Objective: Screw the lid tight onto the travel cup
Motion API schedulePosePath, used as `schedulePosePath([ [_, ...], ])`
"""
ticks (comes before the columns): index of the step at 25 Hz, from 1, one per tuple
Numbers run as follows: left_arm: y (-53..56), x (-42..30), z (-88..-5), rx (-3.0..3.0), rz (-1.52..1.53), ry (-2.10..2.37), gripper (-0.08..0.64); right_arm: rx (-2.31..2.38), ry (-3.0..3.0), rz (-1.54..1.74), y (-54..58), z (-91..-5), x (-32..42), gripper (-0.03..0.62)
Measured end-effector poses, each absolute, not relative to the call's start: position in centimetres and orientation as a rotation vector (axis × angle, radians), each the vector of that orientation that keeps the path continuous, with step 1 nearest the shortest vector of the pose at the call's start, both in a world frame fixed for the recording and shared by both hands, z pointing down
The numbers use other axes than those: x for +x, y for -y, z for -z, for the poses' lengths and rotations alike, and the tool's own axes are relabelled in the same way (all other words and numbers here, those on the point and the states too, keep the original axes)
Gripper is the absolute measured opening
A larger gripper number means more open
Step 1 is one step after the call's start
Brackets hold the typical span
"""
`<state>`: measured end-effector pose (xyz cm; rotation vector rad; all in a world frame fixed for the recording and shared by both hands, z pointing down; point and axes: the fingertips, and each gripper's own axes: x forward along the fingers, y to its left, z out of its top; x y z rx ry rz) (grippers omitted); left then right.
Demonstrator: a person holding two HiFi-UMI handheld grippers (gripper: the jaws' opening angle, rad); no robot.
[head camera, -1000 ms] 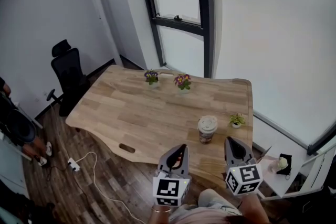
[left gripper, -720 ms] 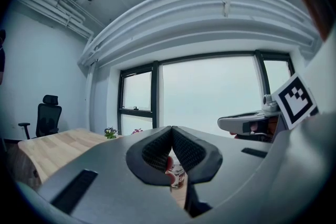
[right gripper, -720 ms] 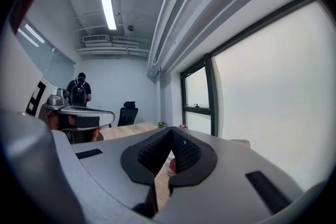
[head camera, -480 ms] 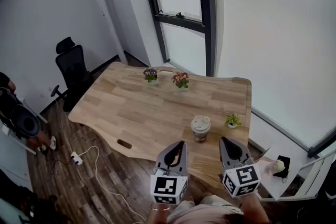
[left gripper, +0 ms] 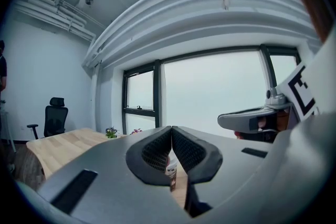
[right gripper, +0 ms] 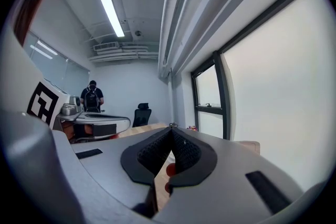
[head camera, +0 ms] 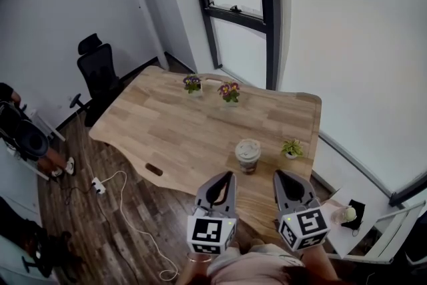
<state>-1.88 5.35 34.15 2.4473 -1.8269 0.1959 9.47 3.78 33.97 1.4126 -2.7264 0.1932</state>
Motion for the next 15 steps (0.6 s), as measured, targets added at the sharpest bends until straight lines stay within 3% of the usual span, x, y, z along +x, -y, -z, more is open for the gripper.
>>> schedulePosePath([
  [15,-5.9,0.8,-35.7,2.345,-0.238,1.902,0.002,1.300,2.751,-0.185,-2.8,-35.3,12.1,0.000],
])
